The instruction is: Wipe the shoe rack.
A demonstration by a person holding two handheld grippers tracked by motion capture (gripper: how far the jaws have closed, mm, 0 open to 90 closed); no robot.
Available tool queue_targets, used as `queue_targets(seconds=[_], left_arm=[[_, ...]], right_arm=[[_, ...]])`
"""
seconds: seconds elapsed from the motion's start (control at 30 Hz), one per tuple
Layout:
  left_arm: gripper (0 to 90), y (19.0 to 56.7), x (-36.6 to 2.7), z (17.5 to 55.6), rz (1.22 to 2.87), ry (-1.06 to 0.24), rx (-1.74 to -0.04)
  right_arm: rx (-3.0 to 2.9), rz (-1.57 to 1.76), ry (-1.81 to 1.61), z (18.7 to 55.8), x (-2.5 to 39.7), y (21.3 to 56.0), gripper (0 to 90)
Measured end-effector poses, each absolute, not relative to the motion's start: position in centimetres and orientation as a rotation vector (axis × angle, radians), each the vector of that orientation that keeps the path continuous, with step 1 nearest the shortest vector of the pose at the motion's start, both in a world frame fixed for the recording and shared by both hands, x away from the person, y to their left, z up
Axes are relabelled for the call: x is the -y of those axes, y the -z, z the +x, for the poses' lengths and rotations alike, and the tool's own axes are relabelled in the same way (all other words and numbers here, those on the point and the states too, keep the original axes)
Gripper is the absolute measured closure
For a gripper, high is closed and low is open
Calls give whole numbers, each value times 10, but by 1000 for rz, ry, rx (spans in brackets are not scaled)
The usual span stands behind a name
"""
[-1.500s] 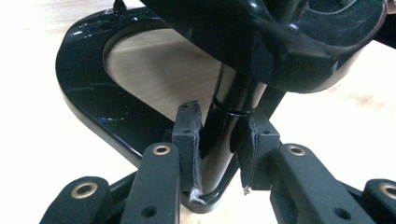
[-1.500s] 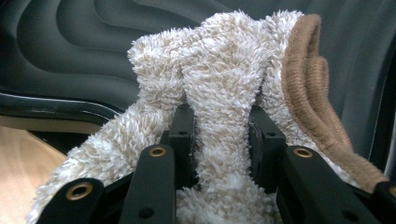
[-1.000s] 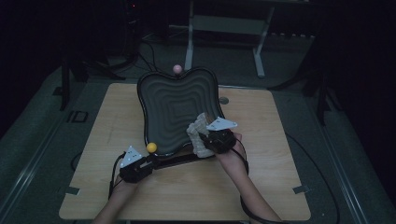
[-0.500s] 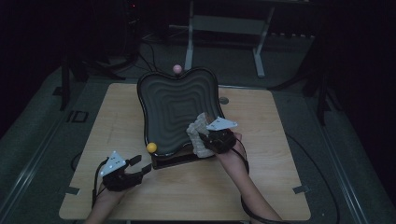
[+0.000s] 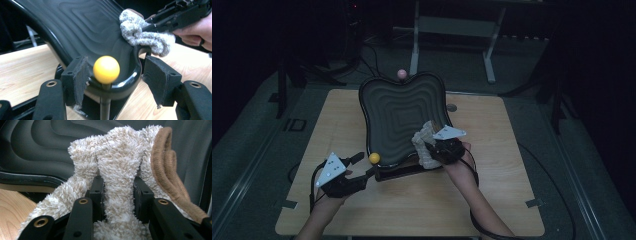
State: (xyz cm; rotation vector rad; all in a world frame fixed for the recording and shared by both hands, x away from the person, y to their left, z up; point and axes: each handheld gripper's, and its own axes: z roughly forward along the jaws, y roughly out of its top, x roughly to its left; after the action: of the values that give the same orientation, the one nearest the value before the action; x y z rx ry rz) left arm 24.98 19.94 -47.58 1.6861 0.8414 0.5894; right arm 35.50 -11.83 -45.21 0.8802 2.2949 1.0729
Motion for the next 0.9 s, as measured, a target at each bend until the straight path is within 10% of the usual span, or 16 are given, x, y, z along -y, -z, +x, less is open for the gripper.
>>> queue_targets(seconds=[0.9], left_arm=[[590, 498, -183, 273, 1664, -626, -850]], right_arm=[[-2310, 864, -1150, 349, 122, 437, 690]])
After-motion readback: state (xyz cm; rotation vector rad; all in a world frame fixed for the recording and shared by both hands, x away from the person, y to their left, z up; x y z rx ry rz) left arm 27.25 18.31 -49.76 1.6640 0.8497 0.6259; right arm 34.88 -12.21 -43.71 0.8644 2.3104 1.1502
